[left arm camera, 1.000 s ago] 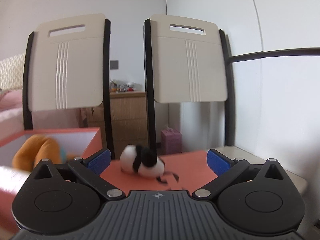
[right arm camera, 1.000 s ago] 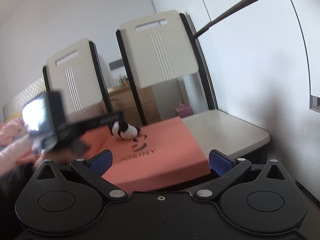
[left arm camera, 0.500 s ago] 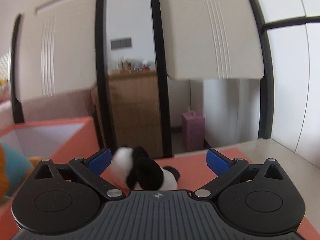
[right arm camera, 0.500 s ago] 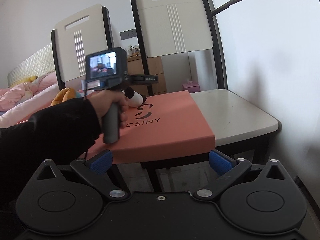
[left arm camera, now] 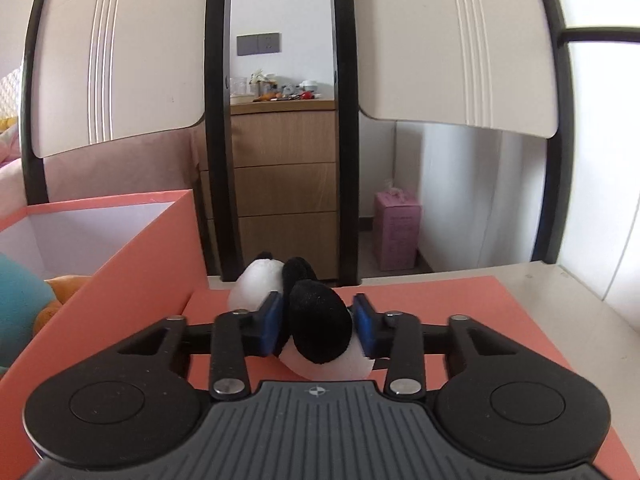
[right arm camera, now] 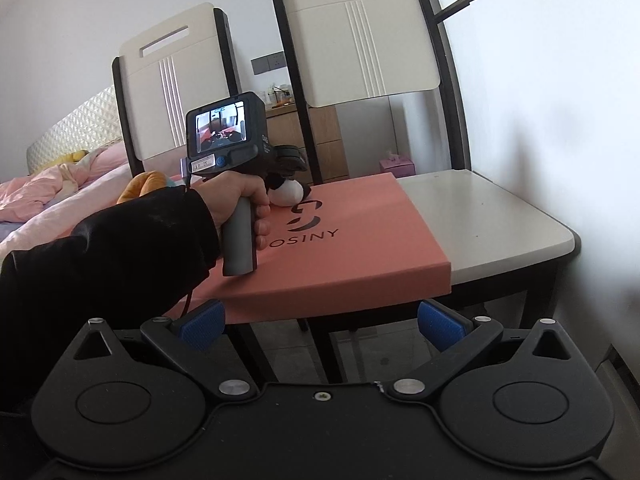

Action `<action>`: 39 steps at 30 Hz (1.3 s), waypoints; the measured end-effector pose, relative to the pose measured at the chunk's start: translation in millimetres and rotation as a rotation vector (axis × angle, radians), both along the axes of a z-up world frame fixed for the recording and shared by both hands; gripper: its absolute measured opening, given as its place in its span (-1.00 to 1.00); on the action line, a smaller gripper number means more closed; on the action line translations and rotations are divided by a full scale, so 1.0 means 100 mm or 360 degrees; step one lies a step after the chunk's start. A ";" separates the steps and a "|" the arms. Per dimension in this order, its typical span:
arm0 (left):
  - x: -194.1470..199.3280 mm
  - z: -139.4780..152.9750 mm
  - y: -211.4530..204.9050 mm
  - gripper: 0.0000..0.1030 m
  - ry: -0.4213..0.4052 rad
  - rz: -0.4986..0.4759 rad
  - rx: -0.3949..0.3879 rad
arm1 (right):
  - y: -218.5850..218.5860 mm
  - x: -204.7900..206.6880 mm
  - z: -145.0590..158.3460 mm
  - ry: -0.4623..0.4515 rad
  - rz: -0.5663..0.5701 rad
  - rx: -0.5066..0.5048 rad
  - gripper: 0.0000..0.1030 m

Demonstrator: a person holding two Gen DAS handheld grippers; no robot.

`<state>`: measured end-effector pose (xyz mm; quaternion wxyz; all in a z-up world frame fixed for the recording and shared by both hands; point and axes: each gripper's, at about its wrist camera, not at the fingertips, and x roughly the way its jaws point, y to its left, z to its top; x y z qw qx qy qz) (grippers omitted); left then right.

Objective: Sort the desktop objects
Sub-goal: 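Lift the black-and-white plush into the open box and release it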

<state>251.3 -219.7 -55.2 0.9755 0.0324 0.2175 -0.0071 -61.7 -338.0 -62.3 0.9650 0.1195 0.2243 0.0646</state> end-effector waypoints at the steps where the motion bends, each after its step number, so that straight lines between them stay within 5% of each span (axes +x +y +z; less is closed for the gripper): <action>1: -0.01 0.00 0.02 -0.34 -0.0010 -0.0006 -0.0003 | 0.01 0.01 0.00 -0.0002 0.0005 -0.0001 0.99; 7: -0.20 0.17 0.10 -0.48 -0.0070 -0.0088 -0.0054 | 0.11 0.03 0.03 -0.0008 0.0035 -0.0022 0.99; 19: -0.74 1.01 0.60 -0.49 -0.0325 -0.0221 -0.0159 | 0.39 0.07 0.10 -0.0015 0.0120 -0.0046 0.99; 30: -1.11 1.50 1.62 -0.49 -0.0480 0.0017 -0.0129 | 0.87 0.17 0.26 -0.0084 0.0300 0.0091 0.99; 39: -1.25 1.19 2.58 -0.48 -0.0422 0.0285 -0.0058 | 1.38 0.29 0.35 -0.0105 0.0480 0.0086 0.99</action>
